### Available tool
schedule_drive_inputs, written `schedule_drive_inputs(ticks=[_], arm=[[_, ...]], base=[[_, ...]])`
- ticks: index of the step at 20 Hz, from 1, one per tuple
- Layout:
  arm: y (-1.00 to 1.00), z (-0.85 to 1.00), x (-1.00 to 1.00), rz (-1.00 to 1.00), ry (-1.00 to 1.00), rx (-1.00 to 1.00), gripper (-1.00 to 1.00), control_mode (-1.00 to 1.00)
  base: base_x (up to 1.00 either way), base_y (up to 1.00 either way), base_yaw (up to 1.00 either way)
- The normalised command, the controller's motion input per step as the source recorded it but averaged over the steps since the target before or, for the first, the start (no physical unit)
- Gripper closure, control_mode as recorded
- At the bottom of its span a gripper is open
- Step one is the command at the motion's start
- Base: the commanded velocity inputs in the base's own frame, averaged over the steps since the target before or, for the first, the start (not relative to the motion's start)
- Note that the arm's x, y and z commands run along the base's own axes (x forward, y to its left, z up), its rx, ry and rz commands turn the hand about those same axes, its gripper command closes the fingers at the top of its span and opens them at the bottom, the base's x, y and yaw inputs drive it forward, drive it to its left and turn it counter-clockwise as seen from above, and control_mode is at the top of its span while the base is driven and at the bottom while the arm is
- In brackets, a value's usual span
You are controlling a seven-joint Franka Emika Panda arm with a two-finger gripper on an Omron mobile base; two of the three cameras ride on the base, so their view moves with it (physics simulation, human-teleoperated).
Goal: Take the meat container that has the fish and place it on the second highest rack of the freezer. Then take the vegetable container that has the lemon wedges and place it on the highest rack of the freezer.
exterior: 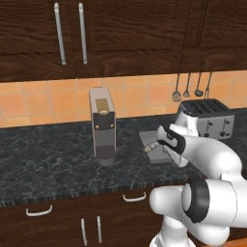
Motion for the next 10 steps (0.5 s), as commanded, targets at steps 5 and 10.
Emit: schedule_drive_inputs(ticks=[5,10], arm=[[-0.19,-0.27,0.01,0.0,0.0,0.01,-1.0,-1.0],[-0.07,-0.08,0.27,0.0,0.0,0.0,-1.0,-1.0]], base=[[0.0,0.0,0.0],[0.0,0.0,0.0]])
